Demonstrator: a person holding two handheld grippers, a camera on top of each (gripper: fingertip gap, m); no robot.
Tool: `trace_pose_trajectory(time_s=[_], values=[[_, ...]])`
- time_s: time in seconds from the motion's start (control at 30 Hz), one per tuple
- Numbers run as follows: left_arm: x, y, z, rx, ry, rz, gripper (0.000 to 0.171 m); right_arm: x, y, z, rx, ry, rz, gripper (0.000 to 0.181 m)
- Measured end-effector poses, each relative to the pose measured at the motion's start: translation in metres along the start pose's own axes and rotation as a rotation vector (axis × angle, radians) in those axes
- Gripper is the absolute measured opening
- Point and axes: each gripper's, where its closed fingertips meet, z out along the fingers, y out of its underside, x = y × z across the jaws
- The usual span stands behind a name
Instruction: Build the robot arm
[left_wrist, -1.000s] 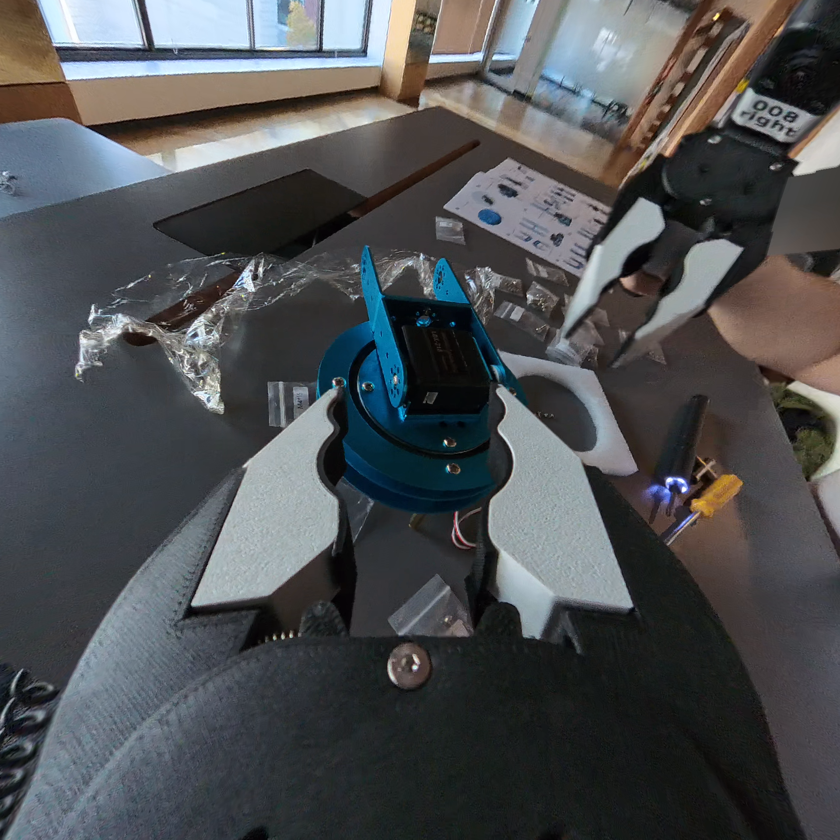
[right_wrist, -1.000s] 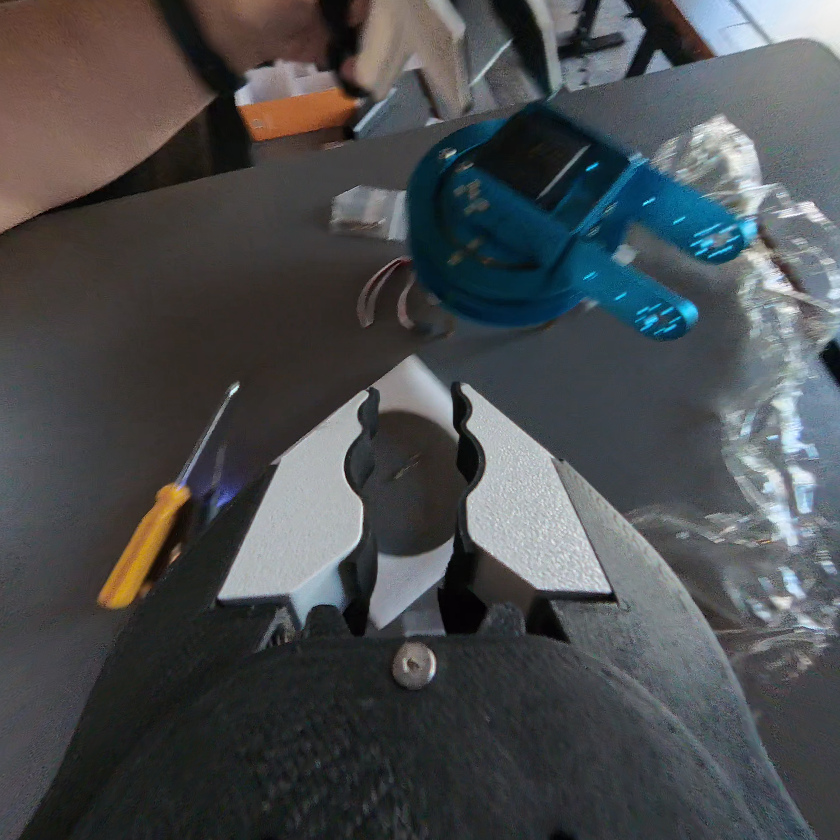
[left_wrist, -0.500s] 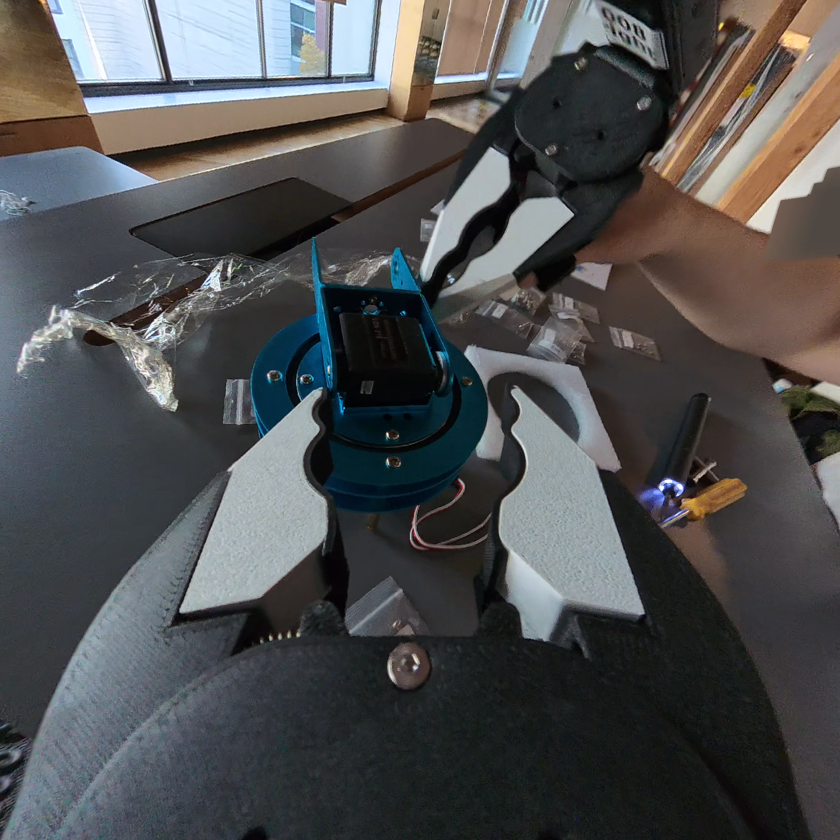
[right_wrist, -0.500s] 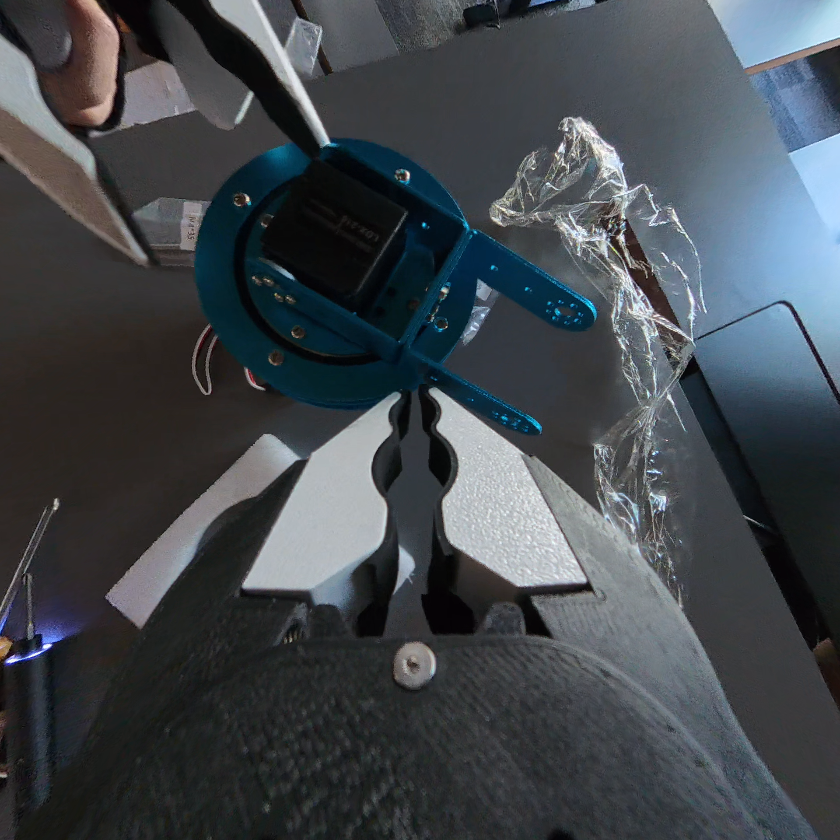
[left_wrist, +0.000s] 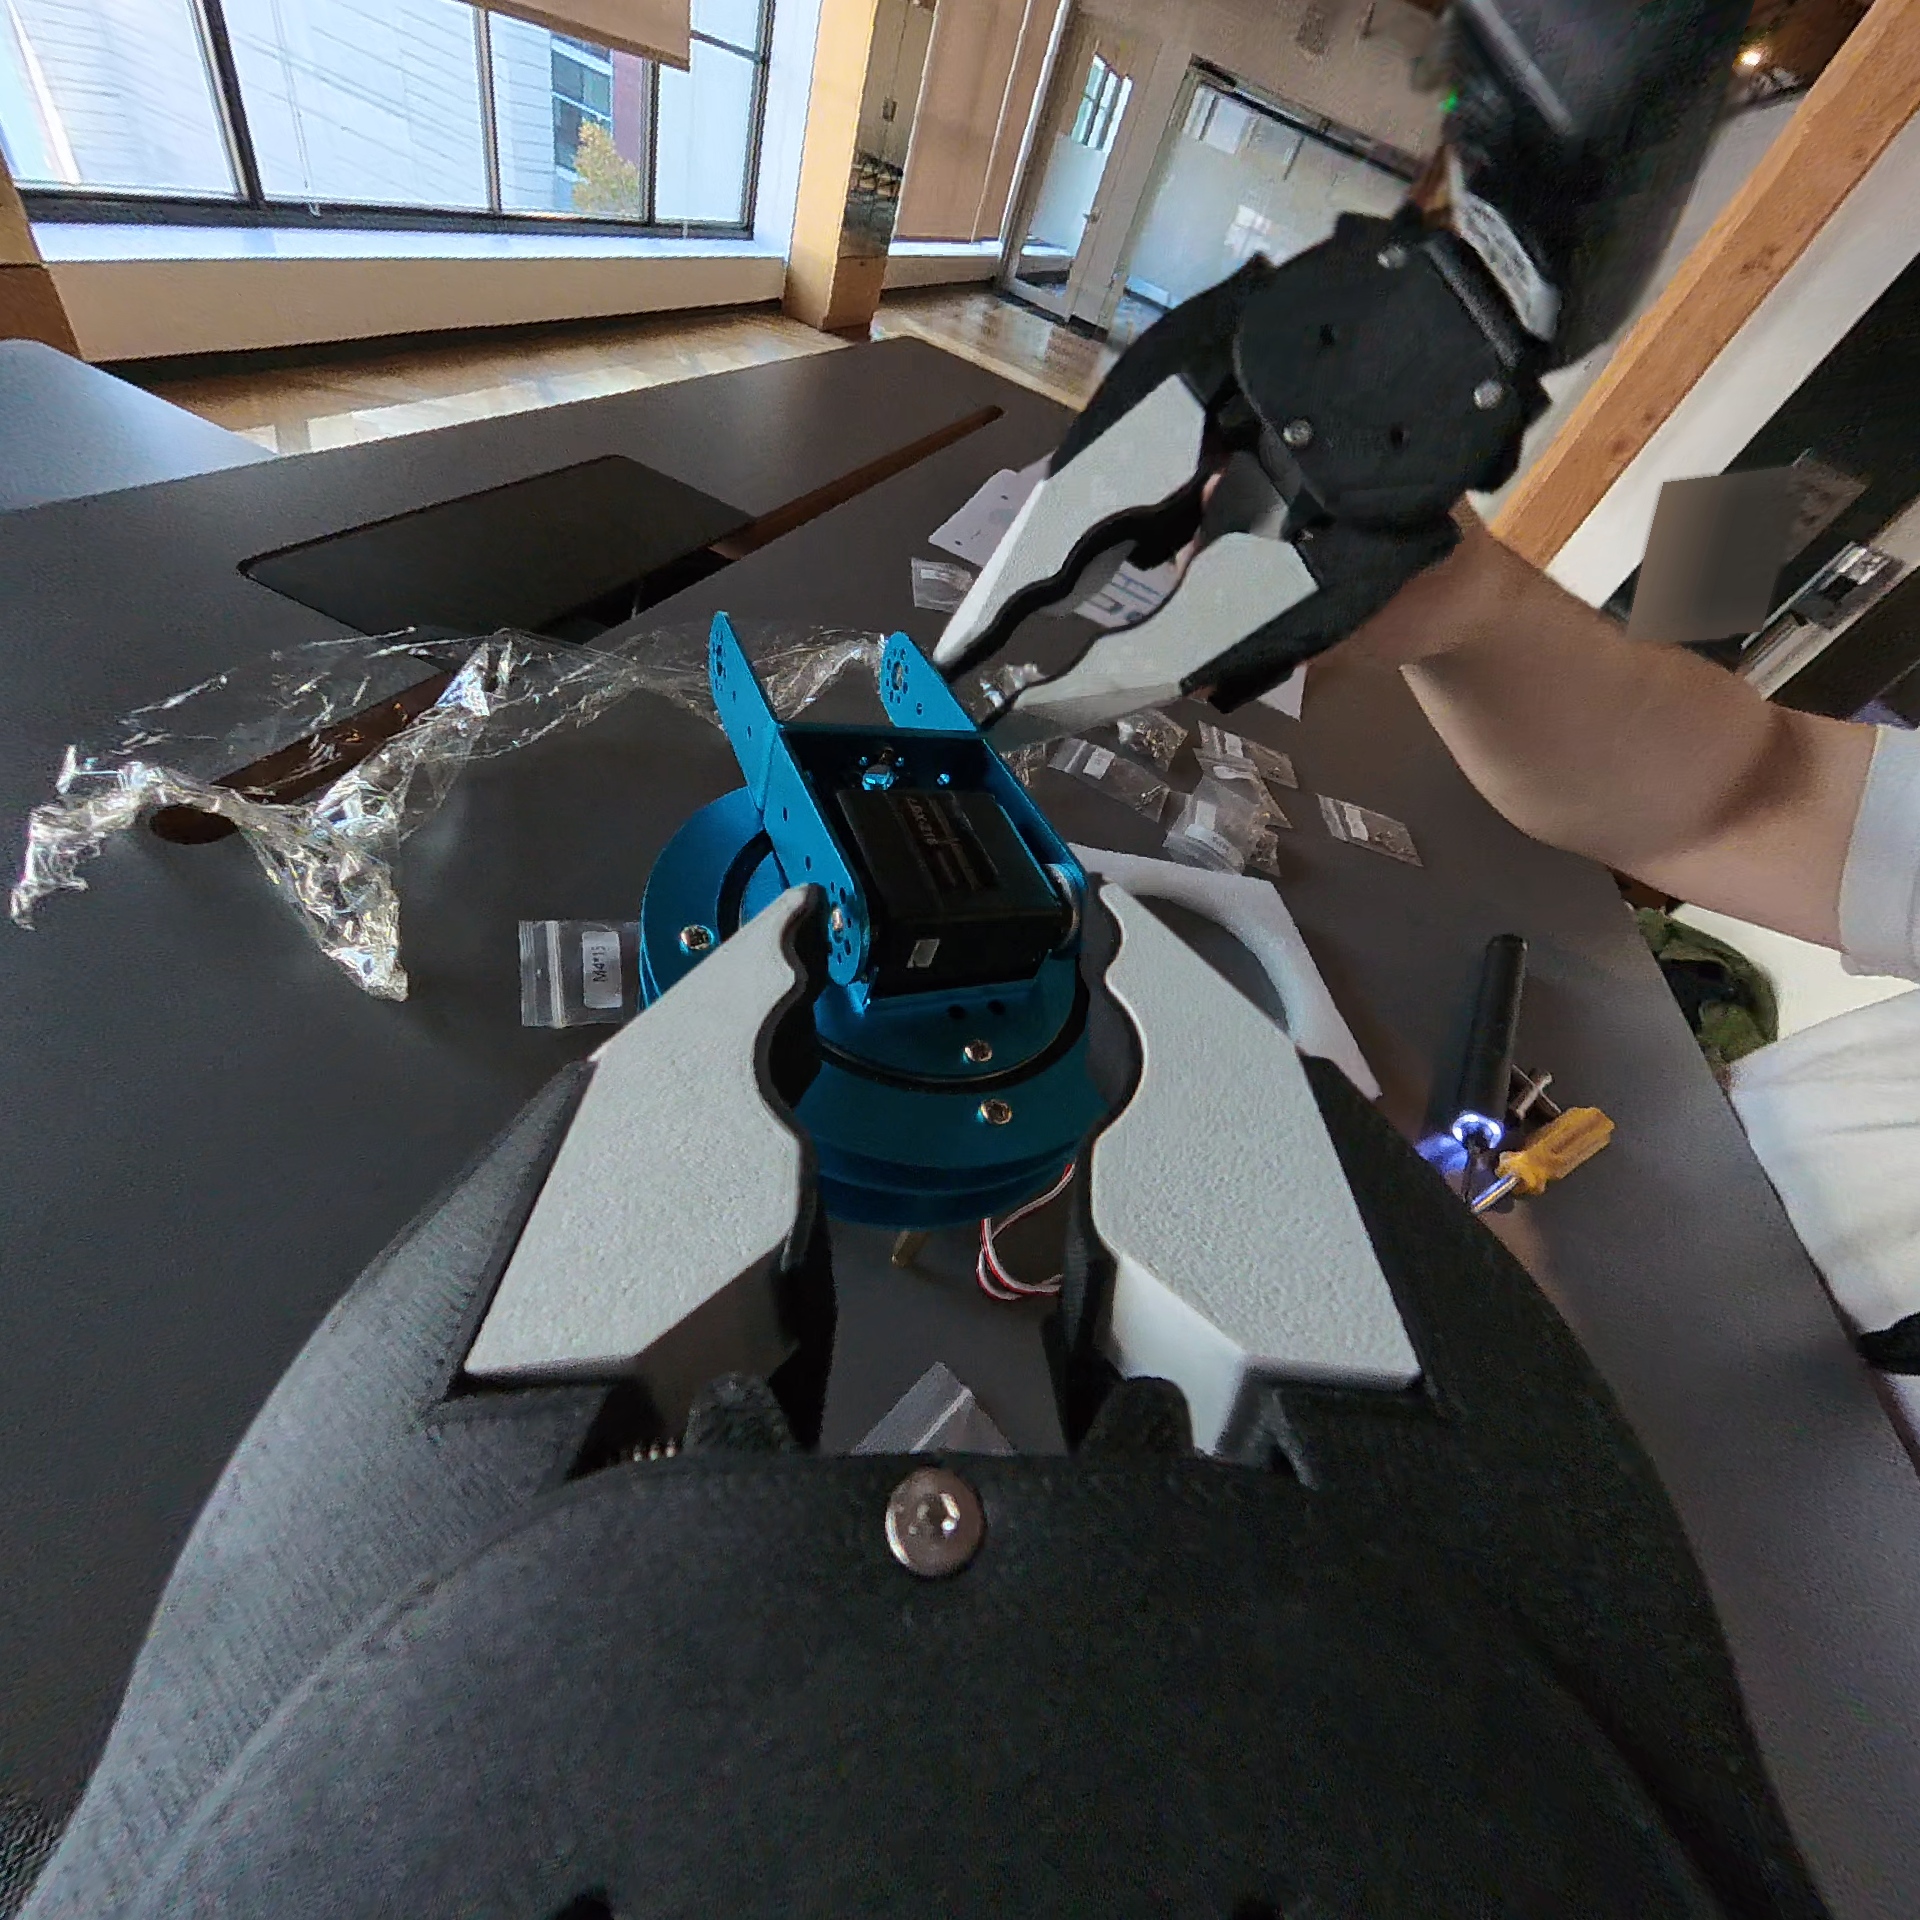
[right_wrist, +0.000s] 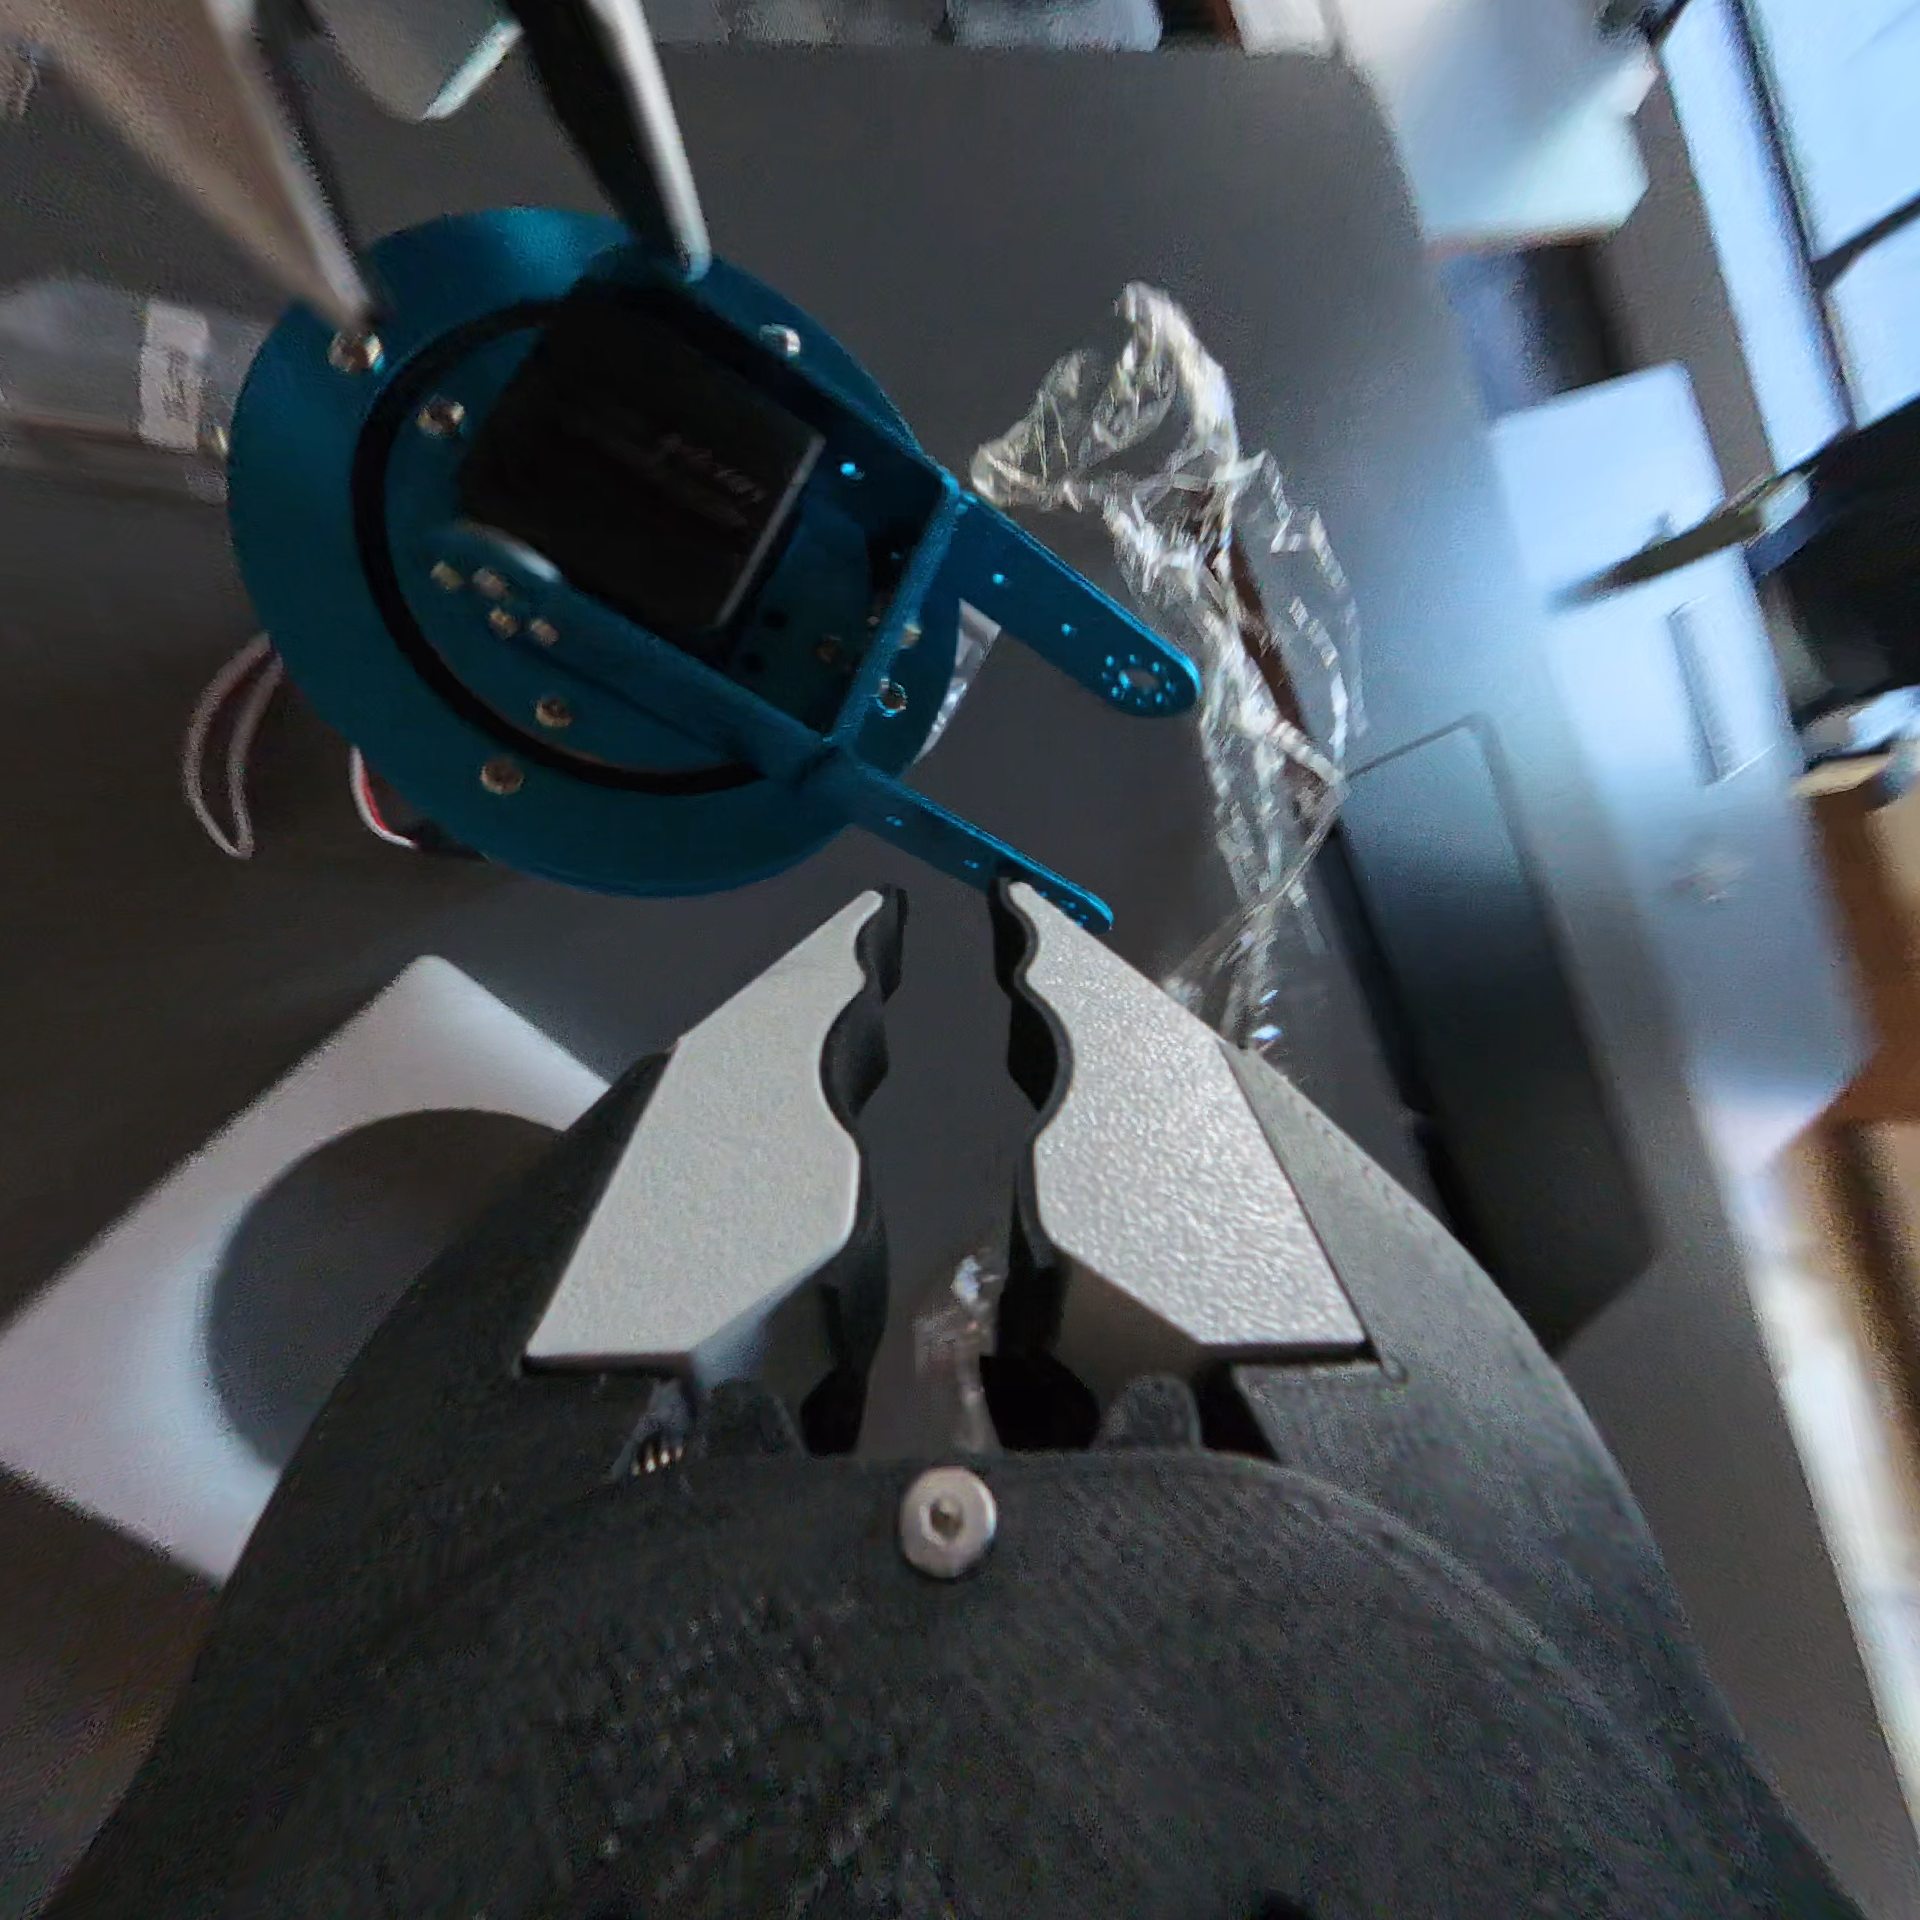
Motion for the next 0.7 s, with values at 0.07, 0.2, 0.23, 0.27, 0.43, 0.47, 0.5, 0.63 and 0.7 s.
trace_pose_trajectory(time_s=[0.07,0.2,0.23,0.27,0.43,0.47,0.5,0.63,0.7], values=[[-0.002,0.005,0.000,-0.021,-0.007,0.004,0.046,-0.002,-0.003,0.001,0.051,0.093,-0.192,0.026],[-0.005,0.007,0.002,-0.009,-0.012,0.008,0.039,0.008,0.000,0.007,0.057,0.296,-0.538,0.032],[-0.006,0.006,0.003,-0.001,-0.011,0.004,0.037,0.014,0.000,0.007,0.067,0.352,-0.565,0.032],[-0.007,0.006,0.003,0.009,-0.010,-0.005,0.035,0.020,0.002,0.006,0.074,0.404,-0.555,0.031],[-0.007,0.005,0.005,0.035,0.007,-0.020,0.034,0.015,-0.002,-0.004,0.267,0.471,-0.578,0.040],[-0.007,0.005,0.005,0.035,0.010,-0.023,0.034,0.015,-0.009,-0.002,0.313,0.488,-0.609,0.049],[-0.007,0.004,0.005,0.035,0.015,-0.030,0.034,0.017,-0.012,0.002,0.323,0.512,-0.628,0.052],[-0.008,0.004,0.005,0.029,0.018,-0.034,0.032,0.019,-0.016,0.022,0.264,0.556,-0.724,0.038],[-0.007,0.004,0.005,0.037,0.017,-0.035,0.032,0.014,-0.024,0.016,0.307,0.550,-0.746,0.031]])
